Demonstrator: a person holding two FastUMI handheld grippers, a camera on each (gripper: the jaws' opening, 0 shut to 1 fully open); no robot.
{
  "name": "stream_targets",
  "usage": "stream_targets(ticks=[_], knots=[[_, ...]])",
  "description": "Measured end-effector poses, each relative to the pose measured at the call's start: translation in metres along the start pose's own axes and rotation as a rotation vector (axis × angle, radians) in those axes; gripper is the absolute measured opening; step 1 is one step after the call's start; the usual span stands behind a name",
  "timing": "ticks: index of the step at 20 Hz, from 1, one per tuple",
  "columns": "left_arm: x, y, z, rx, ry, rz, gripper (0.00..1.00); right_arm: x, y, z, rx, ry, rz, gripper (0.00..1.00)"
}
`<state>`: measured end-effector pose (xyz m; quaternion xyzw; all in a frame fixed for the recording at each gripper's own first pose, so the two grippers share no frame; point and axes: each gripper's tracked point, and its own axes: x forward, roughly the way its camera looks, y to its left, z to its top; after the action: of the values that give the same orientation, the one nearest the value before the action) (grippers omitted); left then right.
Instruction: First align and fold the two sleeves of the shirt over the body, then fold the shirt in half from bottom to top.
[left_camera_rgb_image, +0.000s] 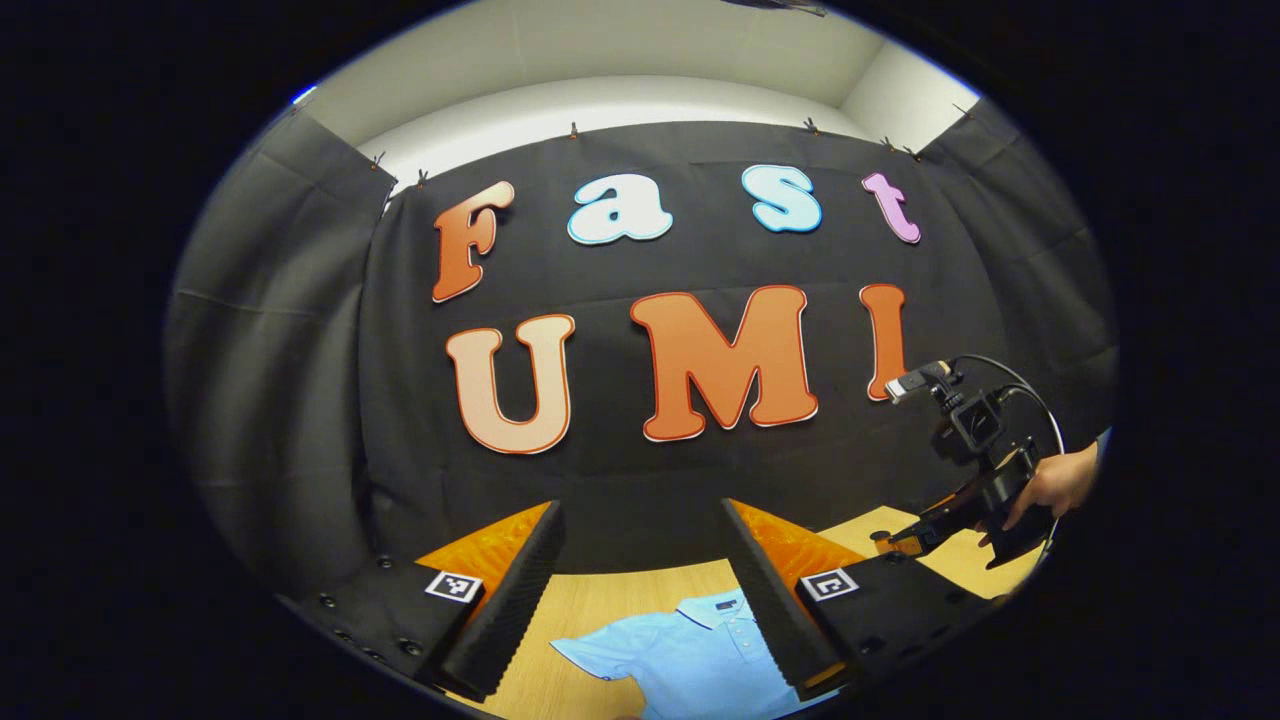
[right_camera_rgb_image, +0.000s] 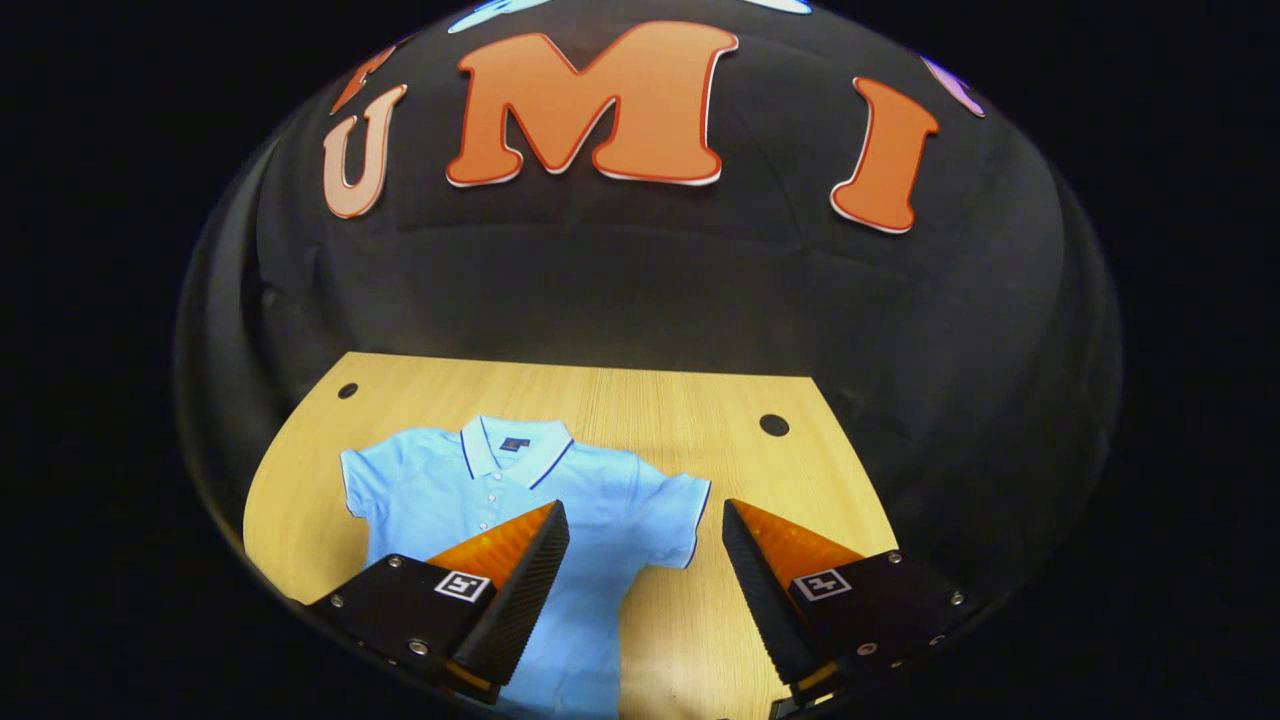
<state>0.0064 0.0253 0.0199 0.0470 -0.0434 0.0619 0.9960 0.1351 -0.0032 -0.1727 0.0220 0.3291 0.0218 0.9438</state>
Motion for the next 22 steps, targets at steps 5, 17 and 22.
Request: stream_targets(ticks=[5,17,22], knots=[[0.009,-0.004,-0.013,0.008,0.044,0.06,1.0,0.055,-0.01,-0.025,0.031,0.161,0.039,0.91],[-0.001,0.0,-0.053,0.023,0.211,0.234,1.0,0.159,-0.031,-0.098,0.054,0.438,0.03,0.86],[-0.004,-0.003,-0.066,0.043,0.261,0.264,1.0,0.182,-0.035,-0.118,0.071,0.491,-0.004,0.76]])
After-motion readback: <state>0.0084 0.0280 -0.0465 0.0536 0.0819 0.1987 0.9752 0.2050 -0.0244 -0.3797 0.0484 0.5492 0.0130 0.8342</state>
